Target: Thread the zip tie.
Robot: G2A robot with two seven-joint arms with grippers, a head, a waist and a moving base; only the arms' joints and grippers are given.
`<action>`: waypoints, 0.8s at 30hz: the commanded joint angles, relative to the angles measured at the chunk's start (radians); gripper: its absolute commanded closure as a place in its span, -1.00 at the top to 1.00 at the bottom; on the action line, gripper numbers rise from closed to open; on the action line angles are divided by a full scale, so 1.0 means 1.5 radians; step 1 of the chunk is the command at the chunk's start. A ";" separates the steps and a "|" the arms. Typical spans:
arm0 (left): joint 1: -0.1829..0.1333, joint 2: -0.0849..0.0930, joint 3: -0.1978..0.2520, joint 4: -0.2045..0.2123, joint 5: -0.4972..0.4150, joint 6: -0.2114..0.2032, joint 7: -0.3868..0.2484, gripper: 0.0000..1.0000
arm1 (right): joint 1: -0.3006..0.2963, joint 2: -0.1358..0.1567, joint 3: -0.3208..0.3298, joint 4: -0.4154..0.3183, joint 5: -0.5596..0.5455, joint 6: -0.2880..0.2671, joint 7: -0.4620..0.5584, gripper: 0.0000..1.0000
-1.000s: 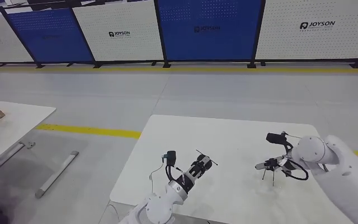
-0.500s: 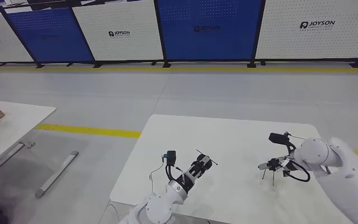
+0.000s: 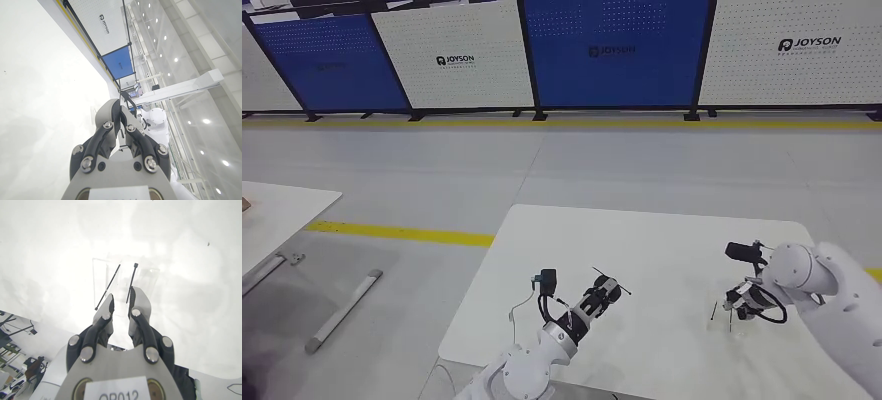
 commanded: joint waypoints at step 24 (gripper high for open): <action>0.000 0.000 0.000 0.000 0.000 0.000 0.000 -1.00 | 0.088 -0.088 -0.095 0.179 -0.014 0.000 0.000 -0.48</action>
